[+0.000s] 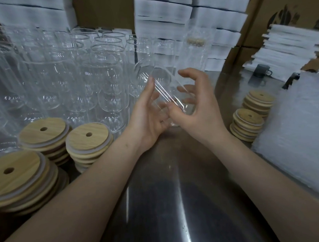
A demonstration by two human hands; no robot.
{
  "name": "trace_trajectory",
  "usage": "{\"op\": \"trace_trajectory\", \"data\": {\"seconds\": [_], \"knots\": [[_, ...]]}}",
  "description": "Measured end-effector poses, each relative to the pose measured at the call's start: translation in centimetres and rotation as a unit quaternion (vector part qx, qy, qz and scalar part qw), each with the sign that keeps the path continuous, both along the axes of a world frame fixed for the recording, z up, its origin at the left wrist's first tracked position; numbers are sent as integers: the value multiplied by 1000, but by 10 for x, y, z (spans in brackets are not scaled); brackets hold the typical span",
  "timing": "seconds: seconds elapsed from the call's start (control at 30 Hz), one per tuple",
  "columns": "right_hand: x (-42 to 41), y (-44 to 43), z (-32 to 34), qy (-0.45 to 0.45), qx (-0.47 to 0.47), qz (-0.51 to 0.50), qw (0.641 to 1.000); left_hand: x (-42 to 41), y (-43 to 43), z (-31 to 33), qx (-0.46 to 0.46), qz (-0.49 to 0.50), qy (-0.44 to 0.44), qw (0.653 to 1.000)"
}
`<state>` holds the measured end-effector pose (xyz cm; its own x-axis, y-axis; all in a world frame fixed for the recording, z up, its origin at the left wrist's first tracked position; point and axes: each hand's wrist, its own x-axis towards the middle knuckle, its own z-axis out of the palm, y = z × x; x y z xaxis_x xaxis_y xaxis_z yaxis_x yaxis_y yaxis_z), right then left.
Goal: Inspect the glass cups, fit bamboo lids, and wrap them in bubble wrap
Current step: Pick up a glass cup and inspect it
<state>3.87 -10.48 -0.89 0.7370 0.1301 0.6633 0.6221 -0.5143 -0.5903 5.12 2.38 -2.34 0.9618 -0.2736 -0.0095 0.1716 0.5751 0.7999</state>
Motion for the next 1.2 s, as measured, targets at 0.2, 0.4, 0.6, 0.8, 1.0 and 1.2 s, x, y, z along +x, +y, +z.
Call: {"op": "trace_trajectory", "data": {"seconds": [0.2,0.4,0.6,0.8,1.0,1.2], "knots": [[-5,-7,10,-28,-89,73,993,2,-4,-1,-139,-69,55,986],[-7,-7,12,-68,-105,78,989,4,-9,-5,-181,-93,89,975],[-14,8,7,-11,43,76,996,5,-6,-8,-114,-102,65,986],[-11,-1,21,105,86,167,976,5,-7,-9,-89,-71,69,991],[-4,-20,30,177,44,233,955,0,-9,-1,-116,1,122,986],[4,-32,29,213,15,280,936,-6,-7,2,-133,-7,134,982]]}}
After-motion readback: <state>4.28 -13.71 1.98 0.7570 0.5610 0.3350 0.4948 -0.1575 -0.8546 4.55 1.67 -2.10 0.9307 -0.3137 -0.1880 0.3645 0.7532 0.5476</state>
